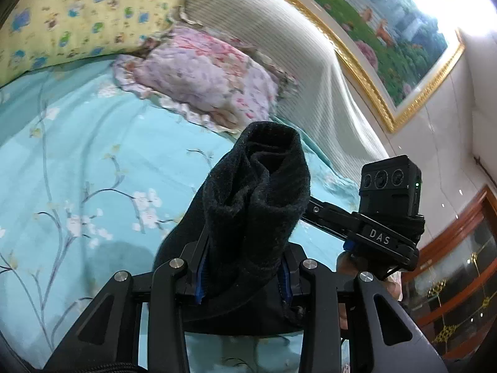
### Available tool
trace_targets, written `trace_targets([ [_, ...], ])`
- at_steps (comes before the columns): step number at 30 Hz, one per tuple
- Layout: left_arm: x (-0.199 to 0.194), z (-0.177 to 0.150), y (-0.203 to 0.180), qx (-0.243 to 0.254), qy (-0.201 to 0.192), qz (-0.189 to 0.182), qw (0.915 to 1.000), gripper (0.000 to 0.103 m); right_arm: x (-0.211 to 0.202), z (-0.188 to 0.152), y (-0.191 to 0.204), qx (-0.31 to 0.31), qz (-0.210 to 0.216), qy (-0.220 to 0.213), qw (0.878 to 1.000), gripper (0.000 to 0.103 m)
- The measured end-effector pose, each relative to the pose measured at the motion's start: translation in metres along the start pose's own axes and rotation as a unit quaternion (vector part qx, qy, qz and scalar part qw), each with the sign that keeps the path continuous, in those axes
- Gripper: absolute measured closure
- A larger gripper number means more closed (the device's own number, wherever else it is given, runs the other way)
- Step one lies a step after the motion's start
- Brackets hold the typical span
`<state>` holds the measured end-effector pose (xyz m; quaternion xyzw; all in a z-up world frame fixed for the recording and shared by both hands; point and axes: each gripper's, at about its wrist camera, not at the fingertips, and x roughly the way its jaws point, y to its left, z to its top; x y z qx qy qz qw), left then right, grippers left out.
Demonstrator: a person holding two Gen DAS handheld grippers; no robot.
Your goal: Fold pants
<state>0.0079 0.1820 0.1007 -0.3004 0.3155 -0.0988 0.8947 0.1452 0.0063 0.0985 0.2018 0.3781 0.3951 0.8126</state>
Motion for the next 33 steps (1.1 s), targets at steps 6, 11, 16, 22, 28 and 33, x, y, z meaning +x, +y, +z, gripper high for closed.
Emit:
trace_targets([
  [6, 0.012, -0.007, -0.032, 0.025, 0.019, -0.016, 0.9994, 0.068, -0.034, -0.014, -0.011, 0.013, -0.007, -0.028, 0.999, 0.084],
  [11, 0.027, -0.017, -0.063, 0.050, 0.037, -0.031, 0.9976, 0.068, -0.063, -0.028, -0.023, 0.027, -0.014, -0.051, 0.998, 0.084],
  [16, 0.046, -0.031, -0.093, 0.073, 0.061, -0.050, 0.9942, 0.068, -0.095, -0.043, -0.035, 0.042, -0.025, -0.076, 0.996, 0.084],
  [22, 0.072, -0.052, -0.125, 0.095, 0.093, -0.064, 0.9890, 0.068, -0.130, -0.065, -0.054, 0.065, -0.041, -0.100, 0.992, 0.084],
  [28, 0.092, -0.072, -0.147, 0.115, 0.121, -0.069, 0.9836, 0.068, -0.156, -0.087, -0.071, 0.087, -0.055, -0.117, 0.988, 0.084],
  [33, 0.112, -0.083, -0.155, 0.127, 0.144, -0.066, 0.9792, 0.068, -0.171, -0.107, -0.086, 0.110, -0.067, -0.127, 0.984, 0.084],
])
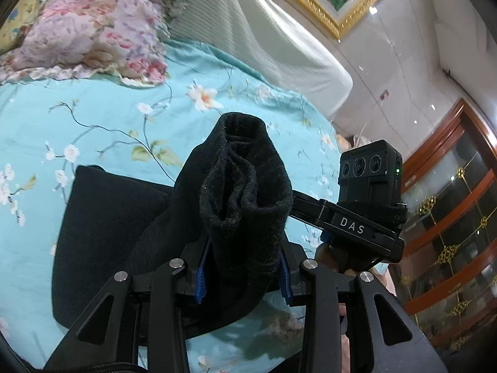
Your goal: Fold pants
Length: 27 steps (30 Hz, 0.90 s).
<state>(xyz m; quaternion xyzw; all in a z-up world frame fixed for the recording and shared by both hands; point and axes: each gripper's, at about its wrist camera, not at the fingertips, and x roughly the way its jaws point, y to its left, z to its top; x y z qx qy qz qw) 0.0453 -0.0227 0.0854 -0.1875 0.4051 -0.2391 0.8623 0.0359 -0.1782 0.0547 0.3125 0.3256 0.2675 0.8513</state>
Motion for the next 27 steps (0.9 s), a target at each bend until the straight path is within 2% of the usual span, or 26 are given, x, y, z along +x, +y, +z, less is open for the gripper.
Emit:
trace_targets([
  [11, 0.039, -0.005, -0.016, 0.032, 0.034, 0.001, 0.9989, 0.061, -0.019, -0.016, -0.029, 0.021, -0.025, -0.007, 0.999, 0.084],
  [16, 0.054, -0.010, -0.019, 0.041, 0.053, -0.004, 0.9978, 0.059, -0.025, -0.025, -0.040, 0.035, -0.054, -0.005, 0.998, 0.084],
  [19, 0.057, -0.014, -0.023, 0.054, 0.064, -0.007, 0.9965, 0.051, -0.038, -0.030, -0.046, 0.045, -0.091, -0.021, 0.995, 0.084],
  [21, 0.061, -0.017, -0.024, 0.061, 0.068, -0.010, 0.9958, 0.039, -0.050, -0.032, -0.049, 0.056, -0.102, -0.035, 0.993, 0.084],
  [25, 0.068, -0.020, -0.026, 0.061, 0.080, -0.029, 0.9945, 0.032, -0.068, -0.035, -0.050, 0.070, -0.144, -0.043, 0.986, 0.083],
  [26, 0.068, -0.021, -0.027, 0.064, 0.081, -0.031, 0.9942, 0.029, -0.071, -0.036, -0.050, 0.076, -0.153, -0.042, 0.984, 0.082],
  [27, 0.067, -0.021, -0.028, 0.067, 0.081, -0.033, 0.9939, 0.027, -0.074, -0.038, -0.051, 0.086, -0.161, -0.043, 0.982, 0.075],
])
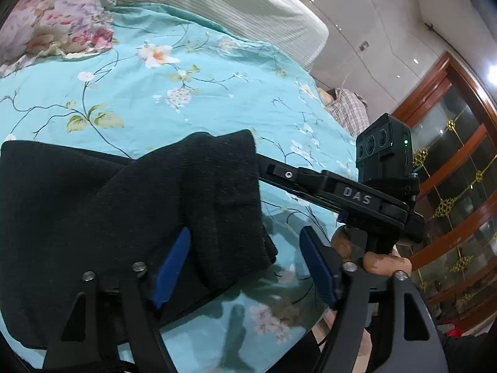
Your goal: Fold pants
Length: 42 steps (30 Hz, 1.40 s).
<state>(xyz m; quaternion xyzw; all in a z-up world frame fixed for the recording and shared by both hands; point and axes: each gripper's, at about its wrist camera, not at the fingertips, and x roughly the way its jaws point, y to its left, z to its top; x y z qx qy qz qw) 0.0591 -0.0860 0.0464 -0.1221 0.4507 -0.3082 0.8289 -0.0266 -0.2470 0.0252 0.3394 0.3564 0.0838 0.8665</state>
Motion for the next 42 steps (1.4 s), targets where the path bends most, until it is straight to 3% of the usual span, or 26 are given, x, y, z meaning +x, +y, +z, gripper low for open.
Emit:
trace_targets([
  [4, -0.006, -0.001, -0.001, 0.003, -0.003, -0.005, 1.0000, 0.024, -0.014, -0.008, -0.003, 0.027, 0.007, -0.022, 0.999, 0.041],
  [16, -0.041, -0.005, 0.022, -0.036, -0.031, 0.014, 0.9988, 0.023, -0.027, -0.020, 0.037, -0.003, -0.043, -0.039, 0.998, 0.023],
  [21, -0.059, -0.008, 0.038, -0.060, -0.046, 0.020, 0.9969, 0.022, -0.024, -0.028, 0.052, -0.016, -0.061, -0.038, 0.997, 0.018],
  [34, -0.100, -0.024, 0.084, -0.119, -0.088, 0.063, 0.9870, 0.021, -0.009, -0.043, 0.064, -0.013, -0.095, -0.014, 0.995, 0.017],
  [42, -0.112, -0.029, 0.113, -0.153, -0.097, 0.069, 0.9810, 0.021, -0.004, -0.049, 0.061, -0.001, -0.101, -0.004, 0.995, 0.017],
])
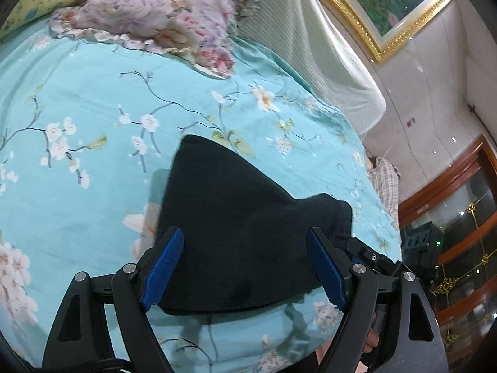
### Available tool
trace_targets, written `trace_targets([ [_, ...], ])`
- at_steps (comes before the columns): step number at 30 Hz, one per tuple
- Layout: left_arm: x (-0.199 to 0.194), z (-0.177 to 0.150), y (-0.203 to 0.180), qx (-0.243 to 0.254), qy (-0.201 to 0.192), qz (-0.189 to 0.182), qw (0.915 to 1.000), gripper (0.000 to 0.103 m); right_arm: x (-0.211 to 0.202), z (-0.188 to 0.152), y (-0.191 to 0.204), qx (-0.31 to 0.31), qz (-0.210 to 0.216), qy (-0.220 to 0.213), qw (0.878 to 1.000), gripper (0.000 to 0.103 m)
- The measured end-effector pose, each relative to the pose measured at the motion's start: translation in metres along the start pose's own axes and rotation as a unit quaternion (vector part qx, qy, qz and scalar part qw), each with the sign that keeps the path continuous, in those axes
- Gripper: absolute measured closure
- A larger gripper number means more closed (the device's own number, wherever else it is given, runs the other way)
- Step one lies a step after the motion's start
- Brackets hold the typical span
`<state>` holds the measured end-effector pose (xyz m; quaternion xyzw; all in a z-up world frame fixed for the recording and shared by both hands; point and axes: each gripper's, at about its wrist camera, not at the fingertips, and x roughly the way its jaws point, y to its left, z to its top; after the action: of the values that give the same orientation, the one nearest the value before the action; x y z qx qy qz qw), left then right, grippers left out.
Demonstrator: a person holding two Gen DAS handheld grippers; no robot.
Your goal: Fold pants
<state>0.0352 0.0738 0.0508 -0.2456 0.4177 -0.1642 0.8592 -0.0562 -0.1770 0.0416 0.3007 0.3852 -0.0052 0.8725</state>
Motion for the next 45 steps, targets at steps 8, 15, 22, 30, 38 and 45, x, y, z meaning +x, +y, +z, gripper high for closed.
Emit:
trace_targets([
  [8, 0.006, 0.001, 0.014, -0.010, 0.007, 0.011, 0.9999, 0.021, 0.007, -0.001, -0.003, 0.007, -0.006, 0.010, 1.000, 0.017],
  [15, 0.014, 0.003, 0.020, -0.016, 0.013, 0.017, 0.9996, 0.021, 0.015, -0.002, -0.009, 0.014, -0.008, 0.020, 1.000, 0.017],
  [22, 0.026, 0.005, 0.023, -0.020, 0.023, 0.020, 0.9993, 0.021, 0.022, -0.004, -0.017, 0.028, -0.003, 0.028, 0.999, 0.017],
  [30, 0.045, 0.007, 0.025, -0.024, 0.039, 0.021, 0.9987, 0.021, 0.026, -0.006, -0.021, 0.035, 0.007, 0.035, 0.999, 0.017],
  [38, 0.059, 0.008, 0.029, -0.031, 0.052, 0.024, 0.9979, 0.021, 0.030, -0.007, -0.024, 0.038, 0.020, 0.038, 0.998, 0.017],
  [45, 0.071, 0.010, 0.030, -0.031, 0.054, 0.027, 0.9977, 0.021, 0.035, -0.009, -0.021, 0.015, 0.024, 0.045, 0.999, 0.024],
])
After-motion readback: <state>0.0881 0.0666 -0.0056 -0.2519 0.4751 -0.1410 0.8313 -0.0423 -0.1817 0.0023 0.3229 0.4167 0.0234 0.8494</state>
